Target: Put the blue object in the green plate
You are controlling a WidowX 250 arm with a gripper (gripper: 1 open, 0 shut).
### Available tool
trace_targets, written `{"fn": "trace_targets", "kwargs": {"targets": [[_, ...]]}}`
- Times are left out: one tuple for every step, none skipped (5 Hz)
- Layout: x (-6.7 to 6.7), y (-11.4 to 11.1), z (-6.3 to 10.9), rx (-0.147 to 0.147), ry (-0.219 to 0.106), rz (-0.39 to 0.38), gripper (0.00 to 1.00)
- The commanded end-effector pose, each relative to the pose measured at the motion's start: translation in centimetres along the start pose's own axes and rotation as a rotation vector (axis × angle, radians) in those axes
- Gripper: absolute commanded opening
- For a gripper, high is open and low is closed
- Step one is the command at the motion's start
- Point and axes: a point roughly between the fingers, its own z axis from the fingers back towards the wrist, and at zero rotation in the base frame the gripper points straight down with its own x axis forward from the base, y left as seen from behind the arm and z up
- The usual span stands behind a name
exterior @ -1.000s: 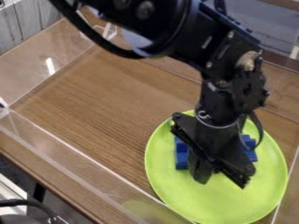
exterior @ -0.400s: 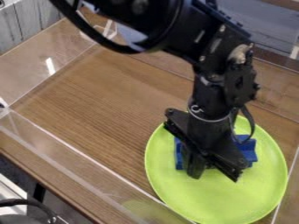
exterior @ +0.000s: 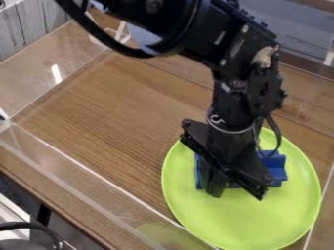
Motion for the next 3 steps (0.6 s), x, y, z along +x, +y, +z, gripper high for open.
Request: {"fn": "trace_targets", "kwargs": {"targets": [[0.56, 0.28, 1.19, -0.011, -0.048, 0.018, 0.0], [0.42, 0.44, 1.23, -0.014, -0.045, 0.029, 0.0], [0.22, 0.55, 1.25, -0.019, -0.041, 0.041, 0.0]]}}
